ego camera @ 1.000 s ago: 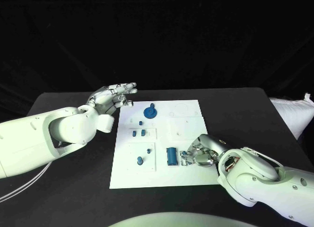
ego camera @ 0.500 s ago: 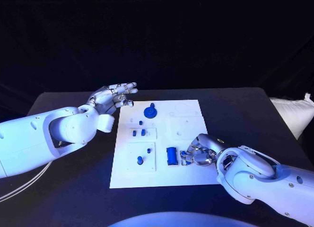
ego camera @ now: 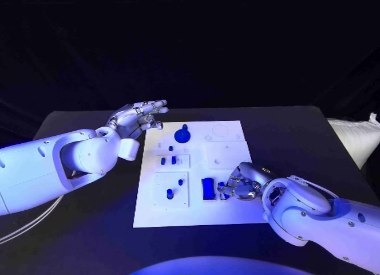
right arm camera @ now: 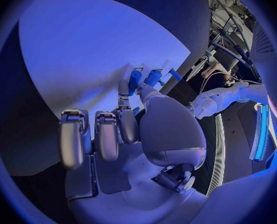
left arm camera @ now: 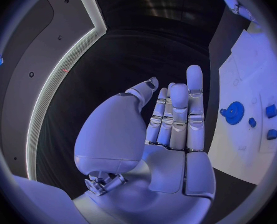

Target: Assemble the parts on the task board

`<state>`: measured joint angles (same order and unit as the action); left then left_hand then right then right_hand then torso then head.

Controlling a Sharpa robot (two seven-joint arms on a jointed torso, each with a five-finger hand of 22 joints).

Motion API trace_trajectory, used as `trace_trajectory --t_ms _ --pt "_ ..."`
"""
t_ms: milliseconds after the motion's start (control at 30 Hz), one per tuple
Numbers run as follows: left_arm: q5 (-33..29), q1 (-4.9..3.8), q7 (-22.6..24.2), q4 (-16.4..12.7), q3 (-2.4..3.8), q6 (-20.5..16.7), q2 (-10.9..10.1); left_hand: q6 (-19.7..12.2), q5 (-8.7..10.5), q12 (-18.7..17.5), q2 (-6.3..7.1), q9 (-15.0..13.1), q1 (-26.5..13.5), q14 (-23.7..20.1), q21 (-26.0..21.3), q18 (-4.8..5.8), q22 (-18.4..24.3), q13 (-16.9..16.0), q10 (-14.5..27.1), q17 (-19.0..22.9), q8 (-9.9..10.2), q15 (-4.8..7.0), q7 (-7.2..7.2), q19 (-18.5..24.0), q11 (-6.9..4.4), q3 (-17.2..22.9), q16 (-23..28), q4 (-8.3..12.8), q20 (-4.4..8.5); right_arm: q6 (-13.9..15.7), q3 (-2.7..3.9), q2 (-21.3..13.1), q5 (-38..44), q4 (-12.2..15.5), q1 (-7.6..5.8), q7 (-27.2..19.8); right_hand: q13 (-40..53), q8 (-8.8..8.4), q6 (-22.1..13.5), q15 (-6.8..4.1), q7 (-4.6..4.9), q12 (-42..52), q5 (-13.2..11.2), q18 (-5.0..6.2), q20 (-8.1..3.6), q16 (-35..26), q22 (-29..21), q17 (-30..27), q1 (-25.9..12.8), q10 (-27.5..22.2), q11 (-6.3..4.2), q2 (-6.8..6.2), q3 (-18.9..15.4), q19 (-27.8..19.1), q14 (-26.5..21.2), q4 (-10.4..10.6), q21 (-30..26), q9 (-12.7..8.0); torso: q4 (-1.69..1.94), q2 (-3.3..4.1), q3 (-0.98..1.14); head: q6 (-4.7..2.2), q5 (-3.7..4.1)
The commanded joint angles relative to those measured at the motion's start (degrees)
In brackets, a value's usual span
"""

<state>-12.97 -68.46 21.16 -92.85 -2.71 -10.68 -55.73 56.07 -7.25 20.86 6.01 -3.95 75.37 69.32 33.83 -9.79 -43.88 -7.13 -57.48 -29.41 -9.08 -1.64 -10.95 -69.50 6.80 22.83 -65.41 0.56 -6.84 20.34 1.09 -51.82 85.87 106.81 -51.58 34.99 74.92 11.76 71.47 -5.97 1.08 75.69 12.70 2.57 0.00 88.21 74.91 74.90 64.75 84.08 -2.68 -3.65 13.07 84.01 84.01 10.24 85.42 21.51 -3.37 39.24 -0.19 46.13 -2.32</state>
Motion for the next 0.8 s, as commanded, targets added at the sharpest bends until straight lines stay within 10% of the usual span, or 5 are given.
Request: trace_trajectory --t_ms 33,800 --pt "1.0 -0.02 0.0 -0.3 0.03 1.5 0.1 -0.4 0.18 0.3 -0.62 0.0 -0.2 -0.4 -0.2 -0.62 0.1 -0.1 0.4 0.1 -0.3 -0.08 -0.05 -0.1 -0.10 -0.1 -0.1 0.2 -0.46 -2.7 -0.12 0.2 1.1 0.0 0.14 0.4 8.2 0.32 -0.3 -0.53 -0.07 0.5 0.1 -1.07 -0.28 0.1 9.3 12.3 -1.0 3.2 -0.41 -0.17 -1.1 3.5 5.4 0.7 0.1 0.3 0.01 0.00 0.01 0.04 -0.04" --pt "1.3 -0.03 -0.1 0.0 0.03 1.7 -0.1 -0.4 0.18 0.3 -0.62 0.0 -0.2 -0.4 -0.2 -0.62 0.1 -0.1 0.4 0.1 -0.3 -0.08 -0.05 -0.1 -0.10 -0.1 -0.1 0.2 -0.46 -0.7 -0.12 -0.1 2.3 1.1 0.14 0.0 9.1 1.75 -0.9 -0.72 -0.35 1.6 -2.9 -1.18 -0.49 0.4 9.8 12.7 -6.5 3.6 -0.69 1.71 -11.8 3.8 5.5 6.5 0.4 3.8 0.05 0.00 0.04 0.08 -0.11"
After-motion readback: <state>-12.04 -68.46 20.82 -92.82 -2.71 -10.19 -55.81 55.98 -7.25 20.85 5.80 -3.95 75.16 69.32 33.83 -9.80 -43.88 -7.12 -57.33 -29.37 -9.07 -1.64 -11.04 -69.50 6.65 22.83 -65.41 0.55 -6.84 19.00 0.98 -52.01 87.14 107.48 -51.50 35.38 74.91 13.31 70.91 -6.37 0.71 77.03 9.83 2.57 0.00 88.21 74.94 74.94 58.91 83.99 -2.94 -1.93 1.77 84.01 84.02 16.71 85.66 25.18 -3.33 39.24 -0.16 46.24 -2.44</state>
